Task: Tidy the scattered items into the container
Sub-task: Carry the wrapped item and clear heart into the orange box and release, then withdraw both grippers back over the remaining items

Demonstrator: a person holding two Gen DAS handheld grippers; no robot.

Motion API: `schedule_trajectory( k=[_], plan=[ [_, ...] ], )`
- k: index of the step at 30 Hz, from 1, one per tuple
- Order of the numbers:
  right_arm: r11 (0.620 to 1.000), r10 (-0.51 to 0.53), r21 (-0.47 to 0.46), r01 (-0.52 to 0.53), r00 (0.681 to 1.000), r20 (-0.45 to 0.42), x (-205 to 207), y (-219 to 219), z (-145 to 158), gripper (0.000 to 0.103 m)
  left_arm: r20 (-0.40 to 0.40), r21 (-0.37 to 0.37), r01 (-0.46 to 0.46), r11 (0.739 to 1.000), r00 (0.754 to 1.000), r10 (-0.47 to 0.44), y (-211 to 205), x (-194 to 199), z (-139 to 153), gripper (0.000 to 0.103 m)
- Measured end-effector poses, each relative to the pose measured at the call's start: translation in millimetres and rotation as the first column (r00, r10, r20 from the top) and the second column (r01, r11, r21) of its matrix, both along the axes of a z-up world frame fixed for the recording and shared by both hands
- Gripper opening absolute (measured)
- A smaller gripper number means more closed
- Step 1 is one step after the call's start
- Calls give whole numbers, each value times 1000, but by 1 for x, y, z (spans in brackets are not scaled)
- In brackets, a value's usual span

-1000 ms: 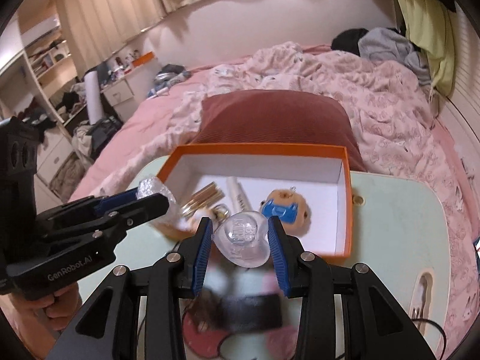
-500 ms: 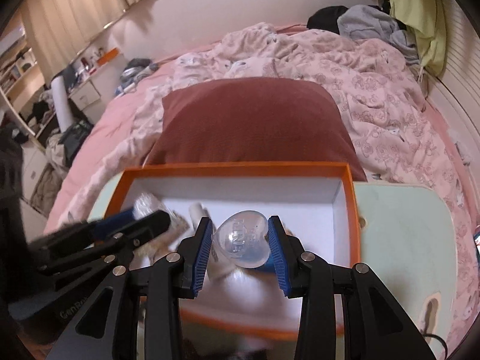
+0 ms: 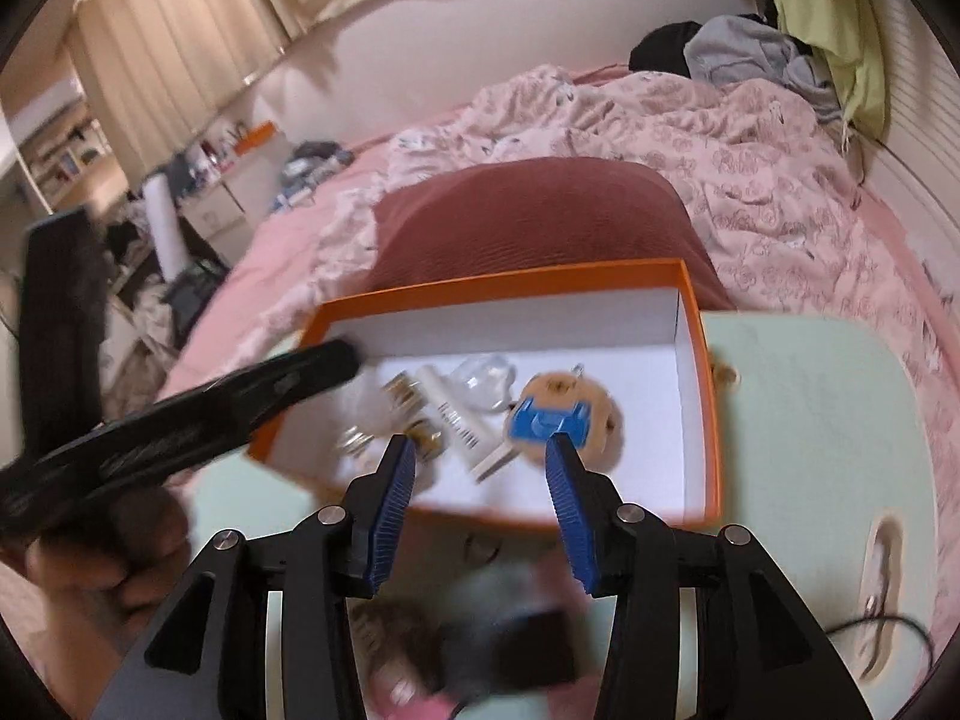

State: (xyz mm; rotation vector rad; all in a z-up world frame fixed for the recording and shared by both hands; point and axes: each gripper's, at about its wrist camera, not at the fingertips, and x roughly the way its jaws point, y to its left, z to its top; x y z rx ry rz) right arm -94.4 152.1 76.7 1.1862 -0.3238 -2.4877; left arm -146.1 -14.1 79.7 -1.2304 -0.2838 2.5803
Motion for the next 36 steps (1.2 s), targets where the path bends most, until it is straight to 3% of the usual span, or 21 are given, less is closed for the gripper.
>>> schedule_trajectory(
  k=[3,7,8,10,14,17,24,32,34,36],
  plan=[
    [1000,28,1,-28,999,-35,26,-2,8,44,-58,-29,-12,999,998,11,5,-2,6,71],
    [997,61,62,-56,995,-74,60,-6,12,48,-81,17,-42,999,996,43,-2,4,12,71],
    [996,62,74,-57,995,-74,67,-6,11,52,-78,26,-45,999,996,47,-4,7,12,71],
    [993,64,101,-58,996,-58,82,-4,5,55,-78,27,-57,998,995,59,-8,19,13,71],
    [980,62,190,-58,998,-19,113,1,-11,55,-50,-88,-108,990,993,104,-11,58,11,71],
    [968,62,242,-67,998,31,131,5,-27,55,-42,-57,-49,997,998,46,-10,96,8,71],
    [963,28,266,-38,999,42,139,5,-46,55,-57,-127,-56,990,997,49,-10,159,-14,72],
    [952,-22,306,-6,996,88,135,5,-61,62,28,-147,-33,989,999,37,5,180,-51,71],
    [952,-41,307,12,995,89,136,7,-61,66,65,-163,-31,986,997,42,6,176,-60,71],
    [947,-61,319,30,994,89,136,8,-62,79,90,-164,-25,986,995,40,7,174,-66,72]
  ],
)
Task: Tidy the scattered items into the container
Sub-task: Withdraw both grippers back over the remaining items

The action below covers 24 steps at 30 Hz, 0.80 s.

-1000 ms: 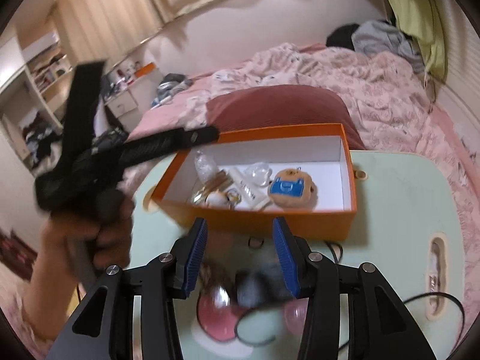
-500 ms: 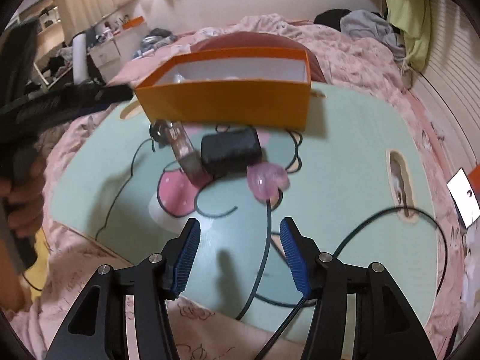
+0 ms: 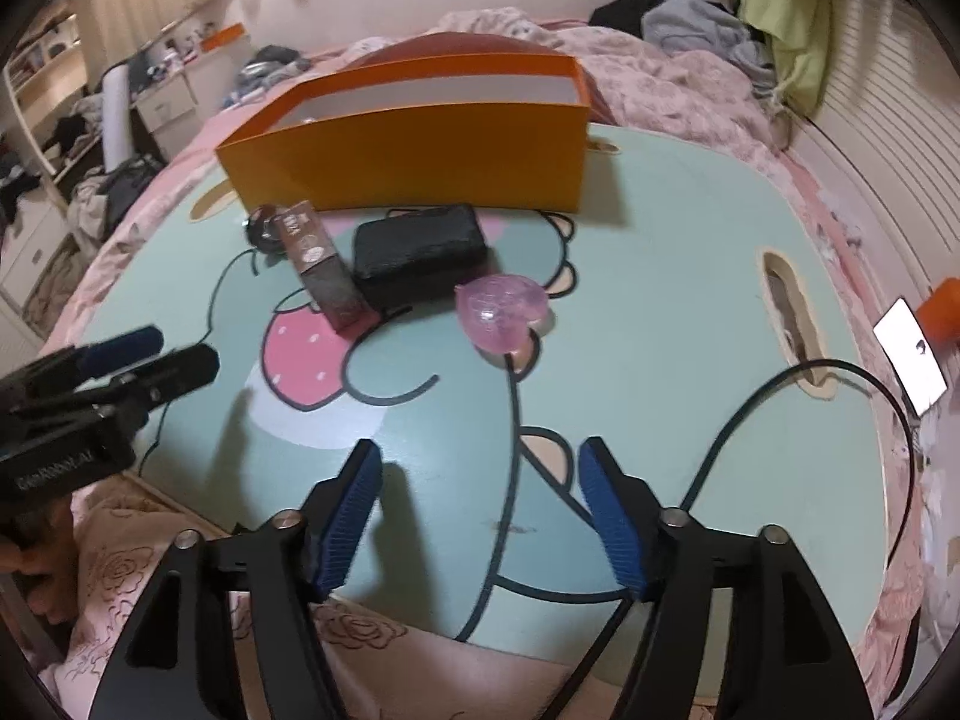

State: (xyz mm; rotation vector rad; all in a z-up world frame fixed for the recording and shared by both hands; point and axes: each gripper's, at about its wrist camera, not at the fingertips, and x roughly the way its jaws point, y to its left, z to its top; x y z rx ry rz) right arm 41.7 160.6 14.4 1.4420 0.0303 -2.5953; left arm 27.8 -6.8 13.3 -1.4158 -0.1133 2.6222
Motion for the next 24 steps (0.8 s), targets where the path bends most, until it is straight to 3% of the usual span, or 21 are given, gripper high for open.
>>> schedule_trajectory(
  k=[4,5,7,9,20,23,24],
  plan=[
    [999,-3,32,3,1000,9,1,-5,-4,92,-8,-57,7,998,1000,-8,8,1,-4,75],
    [999,1,46,-2,1000,11,1,-7,-5,93,-7,-75,16,997,1000,-17,12,1,-6,79],
    [998,10,57,-11,1000,13,0,-10,-7,97,5,-134,43,990,999,-43,22,1,-11,98],
    [999,9,52,-10,1000,14,0,-8,-9,99,13,-135,47,990,999,-46,22,-1,-13,102],
    [999,3,44,-3,1000,10,0,-7,-8,102,10,-132,47,990,999,-46,22,0,-12,103],
    [997,-20,-73,19,1000,-17,2,8,-4,101,10,-131,47,990,999,-46,22,0,-12,103],
    [992,-32,-121,29,999,-24,2,15,-2,97,10,-131,47,990,999,-46,22,0,-12,102]
  ],
)
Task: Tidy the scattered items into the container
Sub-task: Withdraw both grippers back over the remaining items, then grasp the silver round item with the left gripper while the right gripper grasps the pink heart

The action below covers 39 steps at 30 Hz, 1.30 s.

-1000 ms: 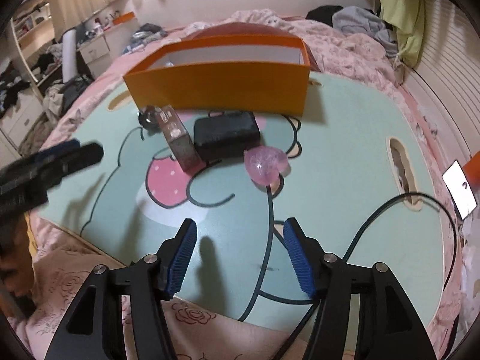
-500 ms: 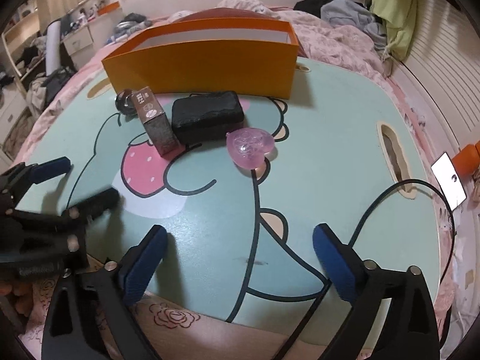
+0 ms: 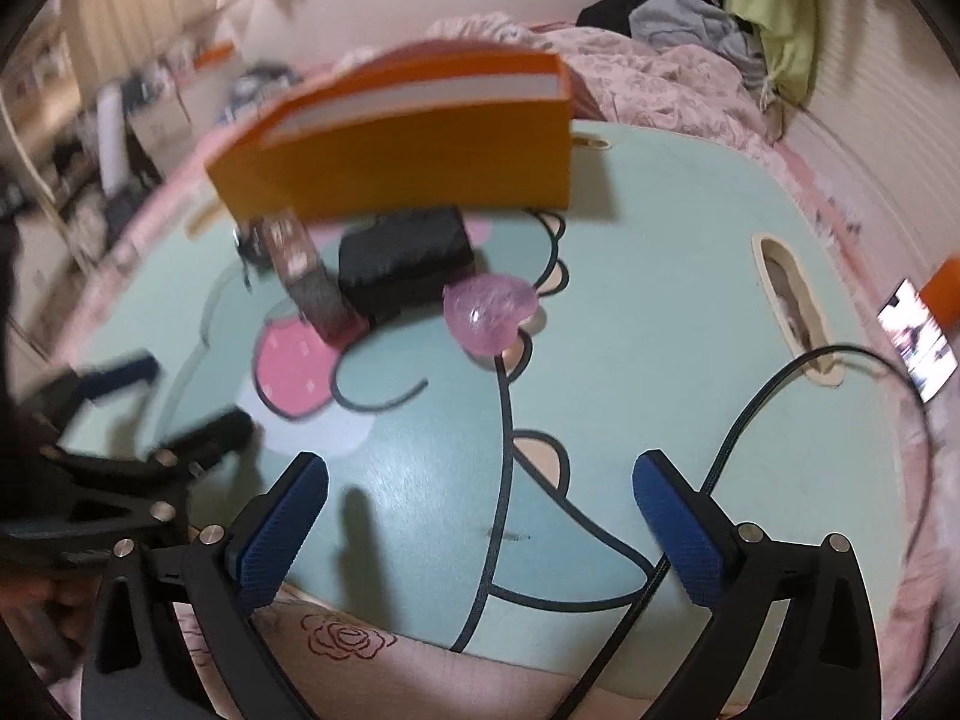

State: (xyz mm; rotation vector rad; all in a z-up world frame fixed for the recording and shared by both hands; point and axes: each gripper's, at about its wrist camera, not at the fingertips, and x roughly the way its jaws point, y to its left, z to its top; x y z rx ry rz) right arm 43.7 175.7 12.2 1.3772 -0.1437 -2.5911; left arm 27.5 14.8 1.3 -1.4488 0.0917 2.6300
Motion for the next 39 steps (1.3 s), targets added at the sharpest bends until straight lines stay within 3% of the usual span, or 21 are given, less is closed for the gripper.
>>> schedule_trajectory(
  k=[2,4,10,14,18,21,26,30,35,38,39],
  plan=[
    [999,-13,-49,13,1000,-6,-2,9,3,83,-2,1,0,1000,1000,0,0,0,0,102],
    [998,0,-55,0,1000,-2,-9,10,5,78,-2,2,0,1000,1000,0,0,0,0,102],
    [995,79,62,-75,994,-75,-31,-13,17,67,-2,2,0,1000,1000,0,0,0,0,102],
    [989,70,131,-61,996,-59,-50,-19,10,46,-2,3,0,1000,1000,0,0,0,0,102],
    [987,84,137,-80,996,-23,-58,-18,0,46,-3,2,0,1000,1000,0,-1,0,-1,103],
    [981,109,168,-100,993,-47,-58,-22,-2,36,-4,2,-2,1000,1000,2,-1,0,-1,102],
    [984,109,148,-97,991,-76,-54,-21,-3,36,-7,16,-5,1000,1000,6,-4,-1,0,102],
    [992,79,109,-67,991,-104,-46,-16,-3,36,-16,84,-13,996,1000,15,-12,-1,3,102],
    [997,51,65,-43,992,-118,-41,-7,-2,36,-8,260,-34,965,999,37,-35,-4,10,102],
    [997,49,63,-42,992,-120,-40,-7,-2,36,-5,299,-66,952,997,71,-47,-15,18,86],
    [997,49,63,-42,992,-120,-40,-7,-2,36,-2,296,-77,952,997,81,-49,-22,20,75]
  ],
)
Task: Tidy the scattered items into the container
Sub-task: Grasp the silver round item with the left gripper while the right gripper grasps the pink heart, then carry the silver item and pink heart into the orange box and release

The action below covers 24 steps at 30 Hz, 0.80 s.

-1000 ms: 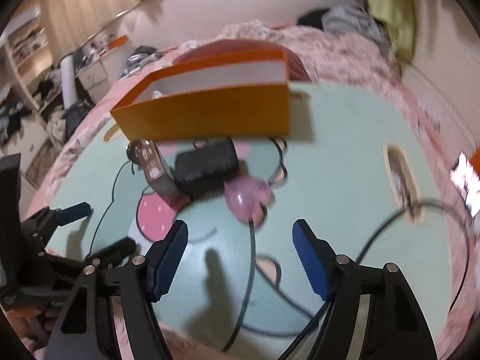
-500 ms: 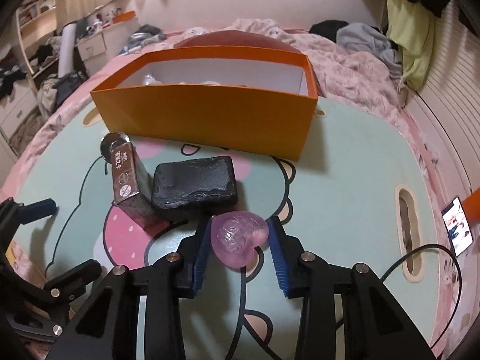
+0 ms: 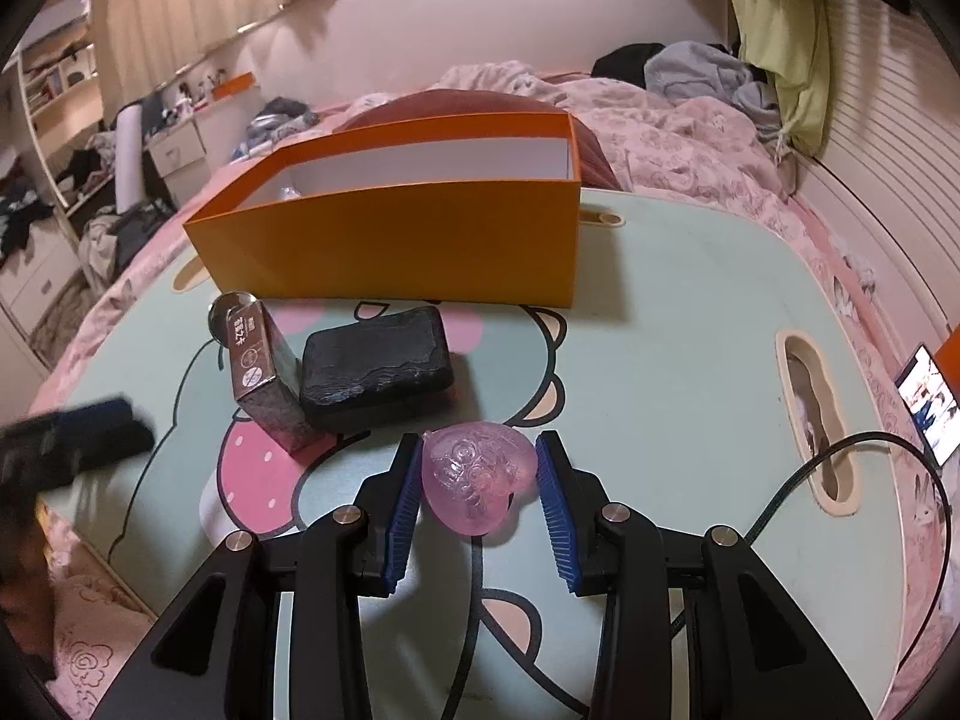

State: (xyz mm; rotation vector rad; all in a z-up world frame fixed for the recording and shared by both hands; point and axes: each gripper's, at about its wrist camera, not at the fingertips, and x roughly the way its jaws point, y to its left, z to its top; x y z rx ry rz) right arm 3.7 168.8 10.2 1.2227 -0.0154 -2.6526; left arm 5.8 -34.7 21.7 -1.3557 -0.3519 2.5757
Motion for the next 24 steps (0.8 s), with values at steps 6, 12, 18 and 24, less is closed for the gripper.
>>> schedule_trajectory(
  k=[6,12,18,24],
  plan=[
    [1000,1,3,-1,1000,-1,0,1,0,36,-1,12,-12,1000,1000,12,-1,-36,4,64],
    [1000,1,3,-1,1000,-1,0,1,0,37,-11,-104,16,994,1000,-17,23,-60,2,48],
    [1000,1,3,-1,1000,-1,0,1,0,37,-11,-113,30,993,999,-31,26,-70,-10,33],
    [1000,-2,3,2,1000,-3,1,1,0,36,-44,-95,36,995,998,-41,23,-64,-10,32]
  ],
)
